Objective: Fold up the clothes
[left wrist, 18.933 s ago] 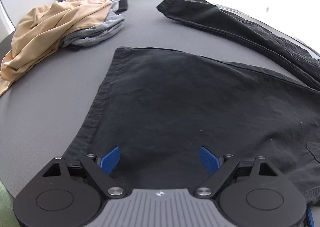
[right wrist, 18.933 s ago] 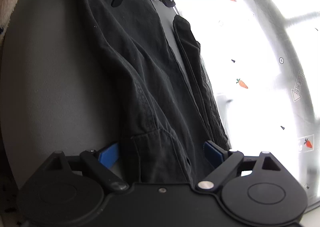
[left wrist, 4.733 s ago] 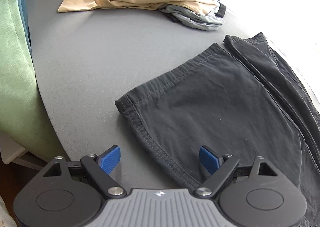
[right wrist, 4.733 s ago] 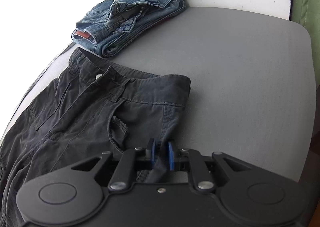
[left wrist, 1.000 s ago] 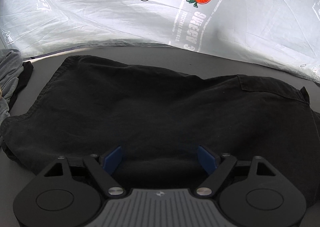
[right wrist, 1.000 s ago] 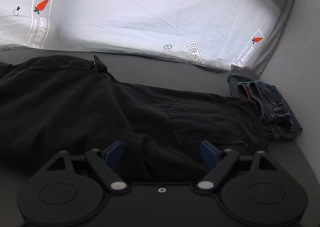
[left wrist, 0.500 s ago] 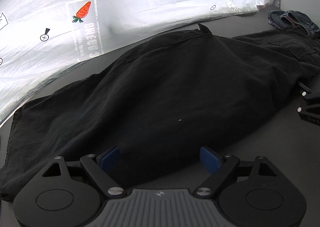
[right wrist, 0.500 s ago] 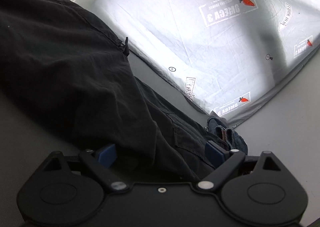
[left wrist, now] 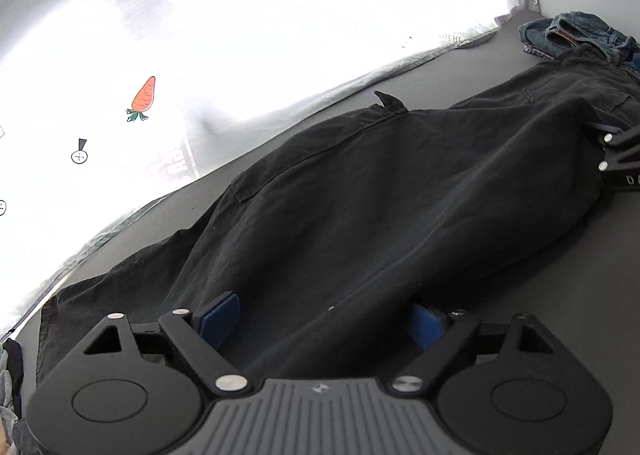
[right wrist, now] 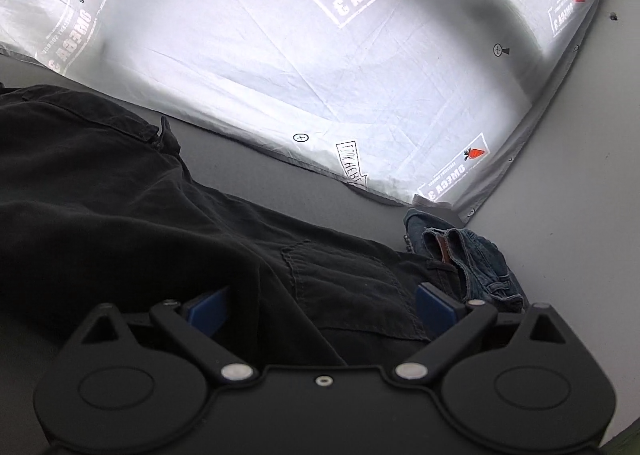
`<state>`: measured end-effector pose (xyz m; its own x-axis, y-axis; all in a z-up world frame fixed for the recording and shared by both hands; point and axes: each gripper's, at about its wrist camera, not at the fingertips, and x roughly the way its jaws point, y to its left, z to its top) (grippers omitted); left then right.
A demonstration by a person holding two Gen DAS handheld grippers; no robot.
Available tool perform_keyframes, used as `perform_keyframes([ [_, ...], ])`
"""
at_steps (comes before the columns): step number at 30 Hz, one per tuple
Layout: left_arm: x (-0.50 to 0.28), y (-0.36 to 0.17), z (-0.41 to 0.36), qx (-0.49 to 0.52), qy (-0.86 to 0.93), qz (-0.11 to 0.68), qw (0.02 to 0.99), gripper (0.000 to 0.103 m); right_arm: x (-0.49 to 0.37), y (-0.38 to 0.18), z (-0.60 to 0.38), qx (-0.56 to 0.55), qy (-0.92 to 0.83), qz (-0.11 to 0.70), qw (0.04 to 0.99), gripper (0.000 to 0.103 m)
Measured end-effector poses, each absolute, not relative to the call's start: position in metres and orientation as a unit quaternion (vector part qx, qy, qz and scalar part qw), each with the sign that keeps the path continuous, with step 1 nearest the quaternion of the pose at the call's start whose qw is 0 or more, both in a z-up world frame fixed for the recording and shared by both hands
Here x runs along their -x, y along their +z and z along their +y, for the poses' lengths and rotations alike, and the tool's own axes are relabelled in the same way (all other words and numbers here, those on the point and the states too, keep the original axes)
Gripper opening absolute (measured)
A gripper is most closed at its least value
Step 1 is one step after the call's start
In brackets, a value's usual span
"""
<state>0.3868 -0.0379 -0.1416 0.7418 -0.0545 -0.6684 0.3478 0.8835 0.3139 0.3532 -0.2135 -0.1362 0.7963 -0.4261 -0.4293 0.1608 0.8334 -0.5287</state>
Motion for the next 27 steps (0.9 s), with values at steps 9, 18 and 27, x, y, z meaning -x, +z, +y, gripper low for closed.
perform_keyframes([
  [9,-0.422,-0.122,-0.027,-0.173,-0.096,0.338,0.920,0.090,-0.323,-0.150,-0.180,0.294,-0.135,0.263,0.909,0.099],
  [18,-0.426,-0.125,-0.018,-0.138,-0.098,0.350,0.921,0.090,-0.334,-0.181,-0.115,0.395,-0.065,0.220,0.890,0.101],
  [27,-0.425,-0.138,0.011,-0.105,-0.062,0.370,0.921,0.095,-0.380,-0.194,-0.154,0.391,-0.262,0.305,0.828,0.101],
])
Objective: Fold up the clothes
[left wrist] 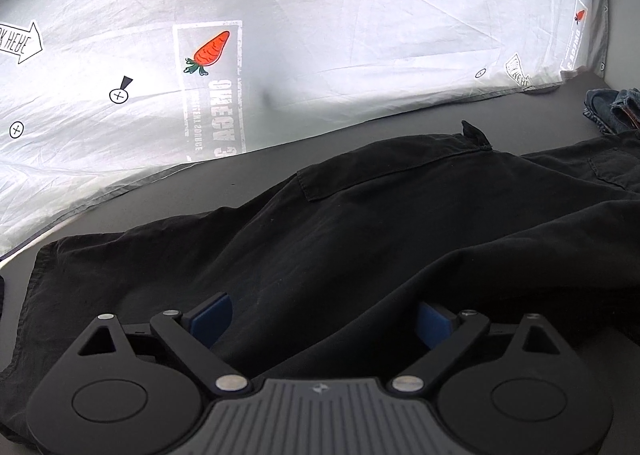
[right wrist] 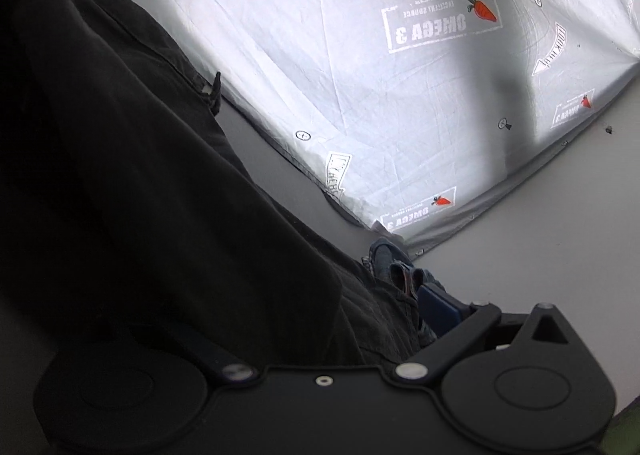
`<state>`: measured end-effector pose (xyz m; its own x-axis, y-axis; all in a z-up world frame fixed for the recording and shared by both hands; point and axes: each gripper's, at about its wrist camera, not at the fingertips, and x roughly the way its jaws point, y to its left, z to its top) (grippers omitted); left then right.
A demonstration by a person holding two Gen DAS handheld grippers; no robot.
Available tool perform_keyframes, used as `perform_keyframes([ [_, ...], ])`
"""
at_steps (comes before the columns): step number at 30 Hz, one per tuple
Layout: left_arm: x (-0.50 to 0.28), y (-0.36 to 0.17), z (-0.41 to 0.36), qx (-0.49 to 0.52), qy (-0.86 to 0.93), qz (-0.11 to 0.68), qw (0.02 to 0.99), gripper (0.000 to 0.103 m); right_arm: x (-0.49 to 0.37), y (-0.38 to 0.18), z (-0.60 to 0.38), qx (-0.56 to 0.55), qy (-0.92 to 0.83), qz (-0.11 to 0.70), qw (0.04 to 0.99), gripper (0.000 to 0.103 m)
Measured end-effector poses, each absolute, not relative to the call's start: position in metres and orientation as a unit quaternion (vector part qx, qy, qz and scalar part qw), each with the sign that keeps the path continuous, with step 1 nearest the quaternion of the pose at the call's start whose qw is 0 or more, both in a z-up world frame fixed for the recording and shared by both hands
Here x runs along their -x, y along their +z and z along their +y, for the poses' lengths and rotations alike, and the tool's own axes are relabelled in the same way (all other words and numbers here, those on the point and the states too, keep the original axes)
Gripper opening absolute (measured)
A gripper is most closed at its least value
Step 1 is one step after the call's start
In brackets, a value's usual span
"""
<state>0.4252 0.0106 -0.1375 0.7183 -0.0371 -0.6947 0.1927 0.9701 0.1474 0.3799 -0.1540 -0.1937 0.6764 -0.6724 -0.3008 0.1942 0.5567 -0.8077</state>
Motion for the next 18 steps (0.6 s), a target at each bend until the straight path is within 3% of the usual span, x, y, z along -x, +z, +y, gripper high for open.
perform_keyframes([
  [4,-0.417,-0.150,0.023,-0.095,-0.057,0.395,0.912,0.100,-0.345,-0.178,-0.190,0.303,-0.249,0.384,0.836,0.102],
  [12,-0.401,-0.168,0.061,-0.072,0.013,0.424,0.903,0.100,-0.317,-0.195,-0.175,0.379,-0.168,0.417,0.809,0.101],
  [18,-0.386,-0.166,0.086,-0.073,0.037,0.426,0.901,0.101,-0.291,-0.186,-0.184,0.369,-0.106,0.444,0.809,0.101],
])
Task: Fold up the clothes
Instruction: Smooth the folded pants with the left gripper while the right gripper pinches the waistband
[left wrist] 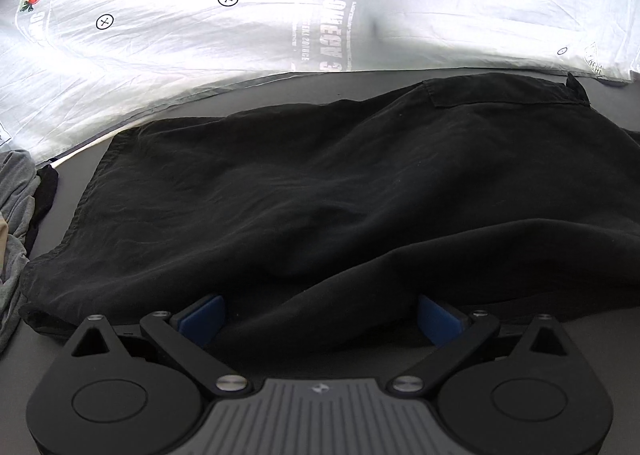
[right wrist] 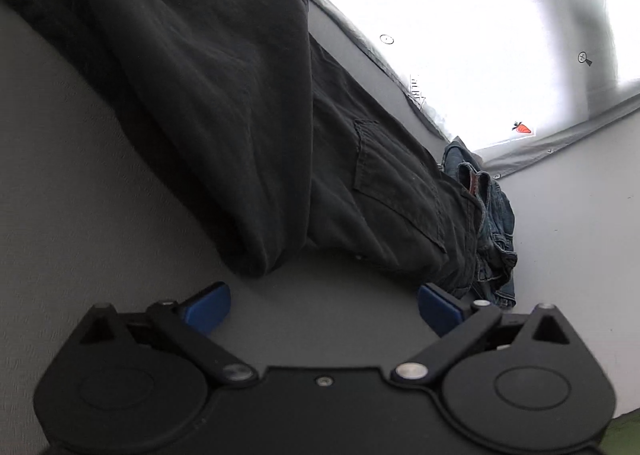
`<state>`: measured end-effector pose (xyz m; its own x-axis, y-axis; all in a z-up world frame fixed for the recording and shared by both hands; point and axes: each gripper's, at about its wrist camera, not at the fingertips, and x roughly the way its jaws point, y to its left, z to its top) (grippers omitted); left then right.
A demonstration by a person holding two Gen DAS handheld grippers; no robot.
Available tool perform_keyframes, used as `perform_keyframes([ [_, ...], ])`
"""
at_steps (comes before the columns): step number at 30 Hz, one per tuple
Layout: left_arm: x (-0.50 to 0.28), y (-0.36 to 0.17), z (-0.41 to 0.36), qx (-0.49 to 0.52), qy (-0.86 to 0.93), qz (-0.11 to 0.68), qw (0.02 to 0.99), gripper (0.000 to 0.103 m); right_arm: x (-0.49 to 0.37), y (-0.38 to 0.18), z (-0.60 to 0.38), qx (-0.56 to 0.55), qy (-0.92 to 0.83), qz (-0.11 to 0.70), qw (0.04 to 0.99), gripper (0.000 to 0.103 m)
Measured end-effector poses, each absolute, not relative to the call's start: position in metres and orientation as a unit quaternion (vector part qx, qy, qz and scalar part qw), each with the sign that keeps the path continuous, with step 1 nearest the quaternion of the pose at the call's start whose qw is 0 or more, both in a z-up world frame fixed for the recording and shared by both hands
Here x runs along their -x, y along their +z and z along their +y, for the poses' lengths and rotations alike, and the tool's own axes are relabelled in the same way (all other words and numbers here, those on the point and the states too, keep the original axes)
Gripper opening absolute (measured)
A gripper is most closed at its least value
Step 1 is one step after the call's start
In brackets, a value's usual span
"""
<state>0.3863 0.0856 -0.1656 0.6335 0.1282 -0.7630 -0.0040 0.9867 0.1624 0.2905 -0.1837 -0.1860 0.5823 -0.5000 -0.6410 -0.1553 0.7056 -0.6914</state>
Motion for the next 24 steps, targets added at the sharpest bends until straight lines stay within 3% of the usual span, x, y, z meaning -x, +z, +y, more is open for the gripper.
perform_keyframes([
  [5,-0.366,-0.163,0.105,-0.106,0.072,0.430,0.894,0.101,-0.268,-0.154,-0.192,0.328,-0.056,0.404,0.852,0.096],
  [9,-0.355,-0.168,0.136,-0.098,0.122,0.440,0.884,0.101,-0.269,-0.150,-0.169,0.387,0.019,0.335,0.859,0.089],
  [14,-0.358,-0.168,0.173,-0.064,0.184,0.440,0.877,0.101,-0.277,-0.182,-0.115,0.513,0.134,0.265,0.806,0.050],
  [18,-0.358,-0.161,0.193,-0.024,0.216,0.436,0.874,0.101,-0.298,-0.198,-0.089,0.555,0.150,0.237,0.783,0.006],
  [24,-0.350,-0.155,0.209,0.003,0.233,0.432,0.871,0.101,-0.291,-0.208,-0.107,0.556,0.194,0.272,0.761,0.003],
])
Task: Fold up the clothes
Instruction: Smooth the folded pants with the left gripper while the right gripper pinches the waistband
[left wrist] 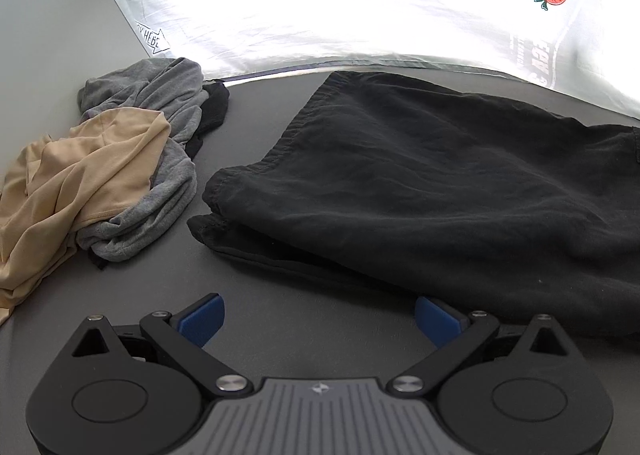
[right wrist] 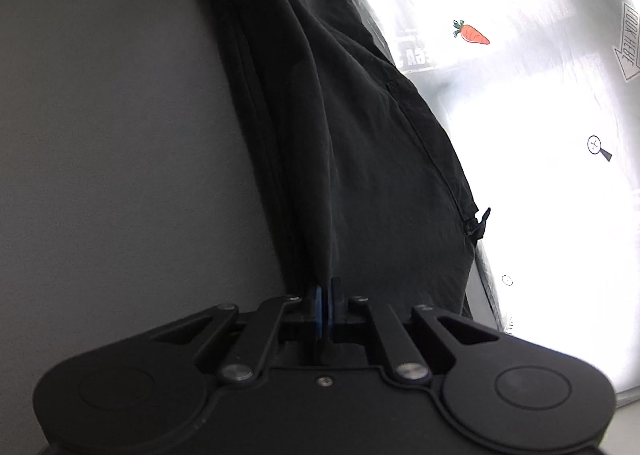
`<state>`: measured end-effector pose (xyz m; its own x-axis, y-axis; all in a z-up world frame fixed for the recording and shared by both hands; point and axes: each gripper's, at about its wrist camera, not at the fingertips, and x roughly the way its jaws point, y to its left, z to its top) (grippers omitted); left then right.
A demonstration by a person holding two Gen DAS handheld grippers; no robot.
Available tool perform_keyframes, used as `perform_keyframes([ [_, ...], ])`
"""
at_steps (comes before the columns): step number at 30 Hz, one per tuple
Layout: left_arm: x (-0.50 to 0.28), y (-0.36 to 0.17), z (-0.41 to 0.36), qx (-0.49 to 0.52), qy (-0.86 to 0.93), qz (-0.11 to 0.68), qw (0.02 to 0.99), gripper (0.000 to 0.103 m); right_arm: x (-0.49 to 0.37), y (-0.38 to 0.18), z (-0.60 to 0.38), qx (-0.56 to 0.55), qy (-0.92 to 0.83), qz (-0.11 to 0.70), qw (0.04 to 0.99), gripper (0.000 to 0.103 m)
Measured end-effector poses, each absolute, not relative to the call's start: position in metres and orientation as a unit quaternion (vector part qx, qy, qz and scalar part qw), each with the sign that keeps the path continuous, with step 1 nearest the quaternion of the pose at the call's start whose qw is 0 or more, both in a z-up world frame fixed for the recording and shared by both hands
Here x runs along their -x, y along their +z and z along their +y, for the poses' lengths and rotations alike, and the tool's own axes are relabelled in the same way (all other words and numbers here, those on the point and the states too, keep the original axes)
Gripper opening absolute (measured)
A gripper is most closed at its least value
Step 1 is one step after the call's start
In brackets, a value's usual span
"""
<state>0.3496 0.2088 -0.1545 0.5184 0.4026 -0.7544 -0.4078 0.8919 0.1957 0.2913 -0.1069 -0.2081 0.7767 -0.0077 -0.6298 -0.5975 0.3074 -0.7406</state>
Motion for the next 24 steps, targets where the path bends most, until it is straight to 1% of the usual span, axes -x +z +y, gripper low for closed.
perform_keyframes([
  [3,-0.345,-0.149,0.223,0.041,0.244,0.428,0.870,0.101,-0.283,-0.221,-0.111,0.587,0.196,0.262,0.741,0.004],
  [5,-0.341,-0.139,0.234,0.071,0.248,0.416,0.872,0.101,-0.281,-0.220,-0.109,0.594,0.188,0.261,0.737,0.010],
  [7,-0.336,-0.127,0.249,0.103,0.249,0.400,0.876,0.100,-0.283,-0.208,-0.107,0.559,0.188,0.282,0.756,0.031],
  [9,-0.334,-0.117,0.267,0.142,0.250,0.382,0.878,0.098,-0.286,-0.188,-0.106,0.500,0.189,0.308,0.787,0.040],
  [10,-0.337,-0.114,0.277,0.160,0.249,0.377,0.878,0.095,-0.287,-0.179,-0.104,0.472,0.187,0.319,0.800,0.042],
  [11,-0.339,-0.112,0.287,0.179,0.247,0.372,0.877,0.088,-0.289,-0.171,-0.103,0.446,0.184,0.328,0.812,0.043],
  [12,-0.342,-0.110,0.298,0.197,0.246,0.367,0.876,0.085,-0.290,-0.165,-0.102,0.425,0.179,0.335,0.822,0.043],
  [14,-0.354,-0.111,0.316,0.225,0.235,0.366,0.872,0.070,-0.294,-0.160,-0.097,0.402,0.164,0.344,0.832,0.043],
  [19,-0.396,-0.139,0.347,0.259,0.234,0.413,0.841,0.068,-0.307,-0.157,-0.079,0.376,0.124,0.364,0.843,0.044],
  [20,-0.400,-0.143,0.351,0.271,0.233,0.411,0.839,0.068,-0.310,-0.155,-0.075,0.369,0.117,0.367,0.846,0.044],
  [21,-0.403,-0.146,0.354,0.281,0.229,0.404,0.840,0.062,-0.312,-0.153,-0.074,0.363,0.110,0.369,0.848,0.044],
  [22,-0.404,-0.146,0.354,0.282,0.234,0.389,0.845,0.018,-0.313,-0.152,-0.071,0.358,0.104,0.371,0.851,0.044],
  [23,-0.406,-0.144,0.353,0.276,0.237,0.384,0.848,0.006,-0.313,-0.151,-0.068,0.351,0.095,0.374,0.853,0.044],
  [24,-0.405,-0.138,0.351,0.274,0.238,0.375,0.853,0.006,-0.313,-0.151,-0.066,0.347,0.088,0.376,0.855,0.044],
])
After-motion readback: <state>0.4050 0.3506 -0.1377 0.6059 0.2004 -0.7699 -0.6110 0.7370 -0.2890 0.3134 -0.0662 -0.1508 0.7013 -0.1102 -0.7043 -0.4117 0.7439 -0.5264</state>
